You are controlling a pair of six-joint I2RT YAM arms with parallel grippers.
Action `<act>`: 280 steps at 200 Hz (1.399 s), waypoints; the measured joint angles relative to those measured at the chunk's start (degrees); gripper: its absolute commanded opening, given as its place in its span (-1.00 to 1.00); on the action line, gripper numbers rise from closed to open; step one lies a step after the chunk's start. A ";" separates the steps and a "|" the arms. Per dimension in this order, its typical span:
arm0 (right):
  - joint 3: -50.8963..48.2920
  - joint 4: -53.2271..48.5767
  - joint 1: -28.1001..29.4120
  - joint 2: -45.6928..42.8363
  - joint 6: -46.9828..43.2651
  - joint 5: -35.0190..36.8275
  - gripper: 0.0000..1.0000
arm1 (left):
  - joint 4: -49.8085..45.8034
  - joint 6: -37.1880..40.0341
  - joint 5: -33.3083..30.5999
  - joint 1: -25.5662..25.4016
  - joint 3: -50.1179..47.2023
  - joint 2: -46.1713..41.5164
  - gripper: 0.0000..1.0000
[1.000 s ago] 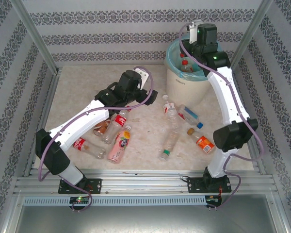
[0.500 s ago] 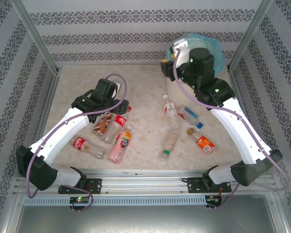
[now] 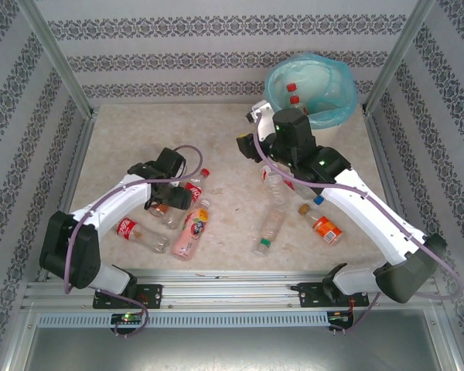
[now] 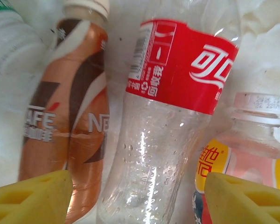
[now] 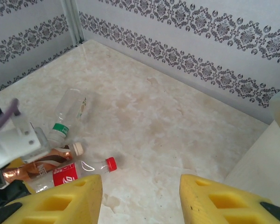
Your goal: Put the plastic bottles in the bin
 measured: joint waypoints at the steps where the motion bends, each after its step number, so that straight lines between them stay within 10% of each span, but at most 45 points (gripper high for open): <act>1: -0.11 0.07 0.00 -0.11 0.13 -0.02 -0.04 | 0.02 0.00 0.02 0.00 -0.04 0.09 0.48; 280: -4.11 0.59 0.76 -1.79 2.25 1.66 -0.02 | 2.29 0.59 6.40 0.00 2.29 5.46 0.06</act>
